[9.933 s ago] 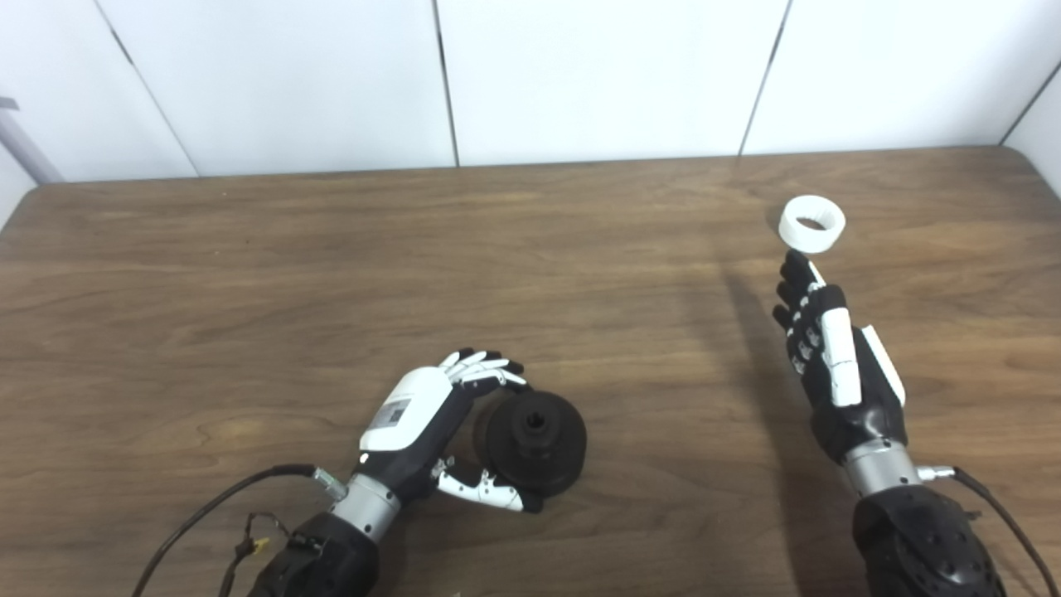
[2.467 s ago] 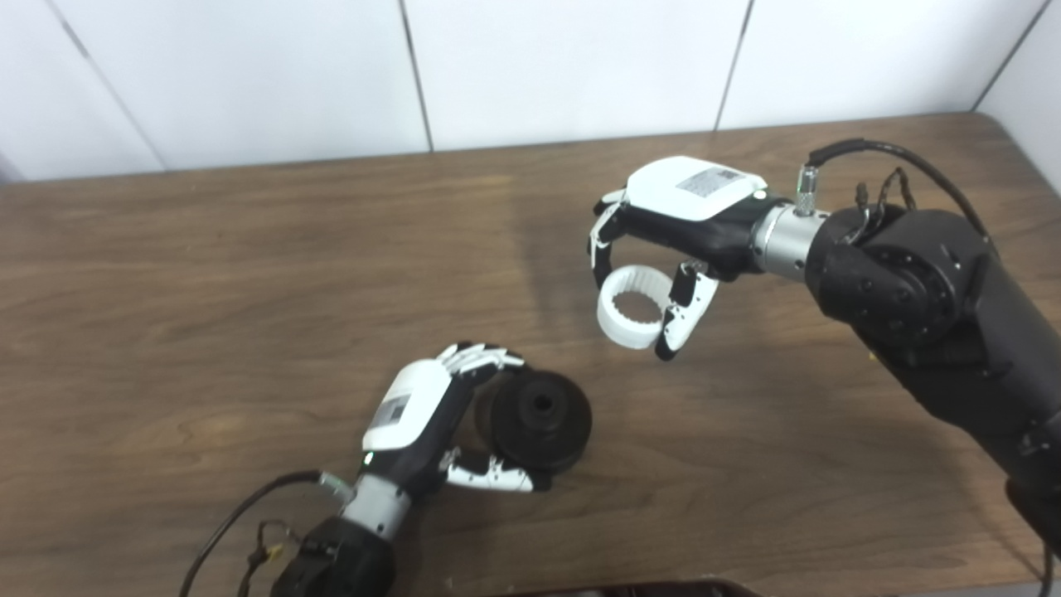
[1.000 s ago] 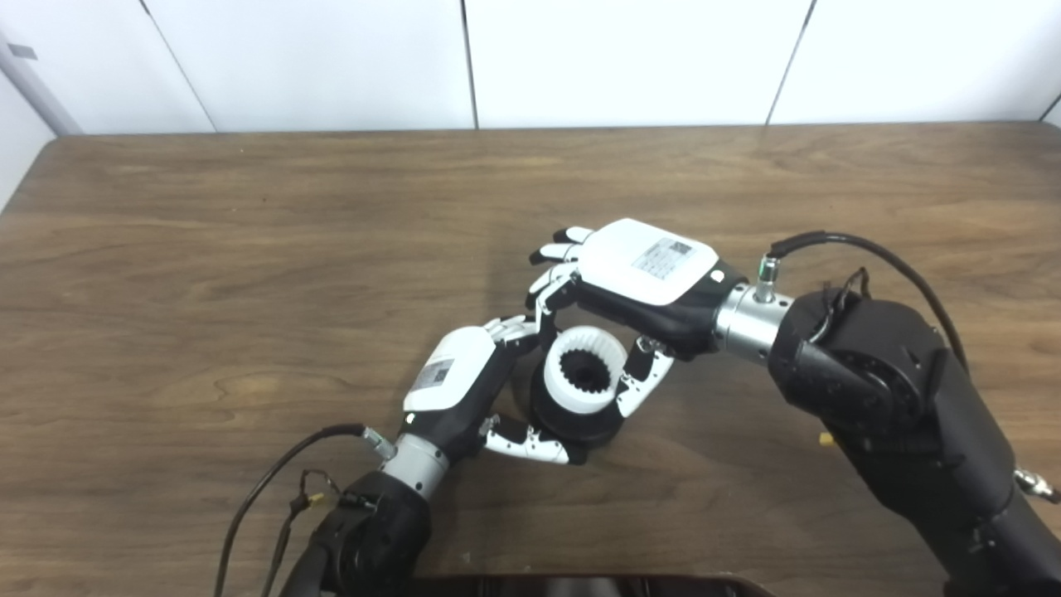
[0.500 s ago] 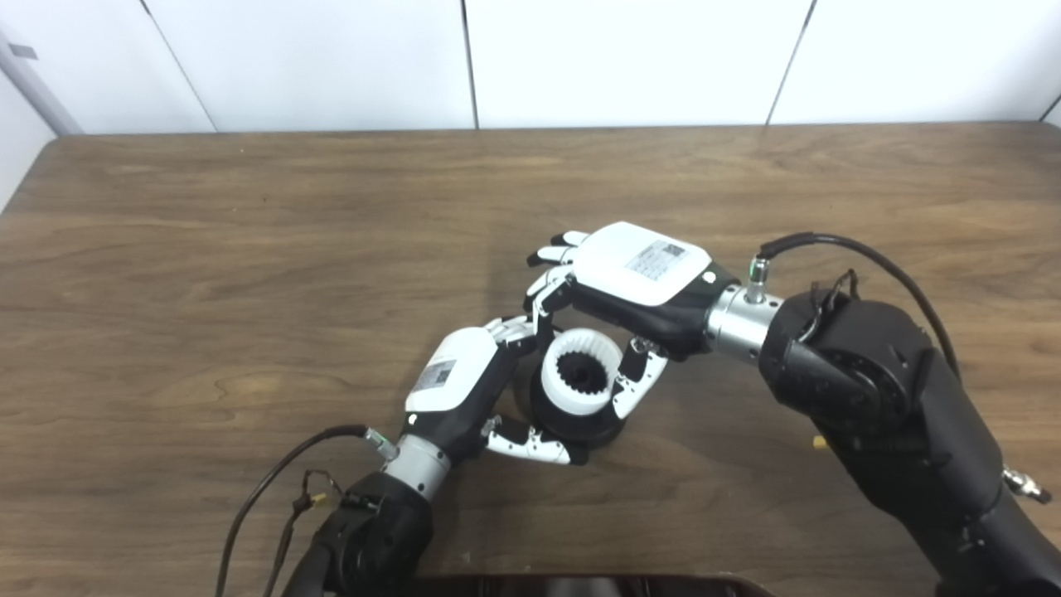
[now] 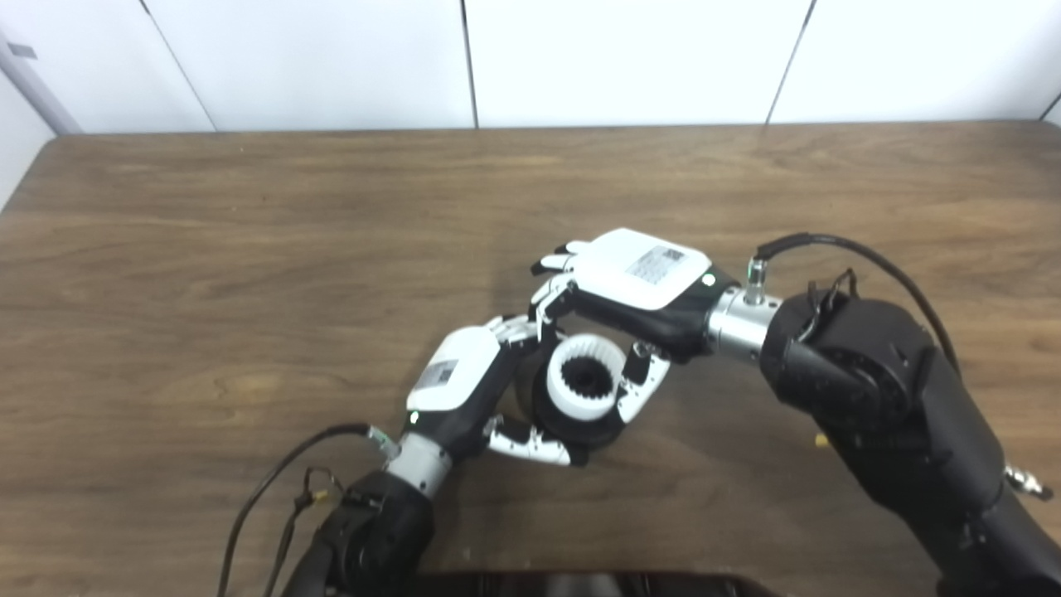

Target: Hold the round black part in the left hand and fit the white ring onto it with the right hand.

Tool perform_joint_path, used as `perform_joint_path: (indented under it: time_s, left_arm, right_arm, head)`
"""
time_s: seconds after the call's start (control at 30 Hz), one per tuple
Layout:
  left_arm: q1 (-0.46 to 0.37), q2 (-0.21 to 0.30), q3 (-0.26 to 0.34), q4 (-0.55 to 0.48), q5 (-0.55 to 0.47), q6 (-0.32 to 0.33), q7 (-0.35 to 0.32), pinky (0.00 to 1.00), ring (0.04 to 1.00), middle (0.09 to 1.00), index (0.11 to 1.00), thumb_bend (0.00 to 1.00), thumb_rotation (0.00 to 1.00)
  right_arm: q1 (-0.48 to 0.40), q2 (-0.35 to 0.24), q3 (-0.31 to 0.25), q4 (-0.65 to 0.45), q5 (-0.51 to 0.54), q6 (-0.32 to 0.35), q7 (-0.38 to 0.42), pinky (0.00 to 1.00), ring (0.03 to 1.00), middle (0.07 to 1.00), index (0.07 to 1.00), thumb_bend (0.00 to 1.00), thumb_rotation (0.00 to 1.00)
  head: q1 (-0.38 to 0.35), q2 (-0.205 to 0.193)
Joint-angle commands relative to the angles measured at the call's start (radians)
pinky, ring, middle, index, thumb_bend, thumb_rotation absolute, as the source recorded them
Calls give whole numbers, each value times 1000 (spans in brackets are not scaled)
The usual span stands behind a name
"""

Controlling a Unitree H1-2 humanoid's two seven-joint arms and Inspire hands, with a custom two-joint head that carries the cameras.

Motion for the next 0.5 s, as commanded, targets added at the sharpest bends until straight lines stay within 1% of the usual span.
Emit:
perform_joint_path:
  time_s: [0.0, 0.17, 0.33, 0.47]
  left_arm:
    - [-2, 4, -6, 12, -7, 8, -26, 925, 897, 825, 486, 521, 70]
    - [-2, 4, -6, 3, -2, 15, -31, 921, 898, 827, 486, 521, 70]
    - [-1, 6, -7, 2, -1, 9, -27, 917, 893, 824, 486, 521, 71]
    - [-1, 7, -8, 1, -1, 9, -29, 919, 893, 824, 486, 521, 72]
  right_arm:
    - [-12, -6, -6, -17, 14, -14, -2, 940, 928, 788, 482, 525, 133]
    - [-1, -11, -3, -4, 7, -23, -12, 937, 933, 786, 482, 525, 133]
    - [5, -12, 2, 2, 2, -23, -8, 938, 942, 788, 482, 525, 132]
    - [19, -12, 11, 9, -13, -41, -20, 941, 934, 786, 482, 525, 132]
  head:
    - [0, 1]
    - [-6, 8]
    - [-10, 14]
    - [-11, 16]
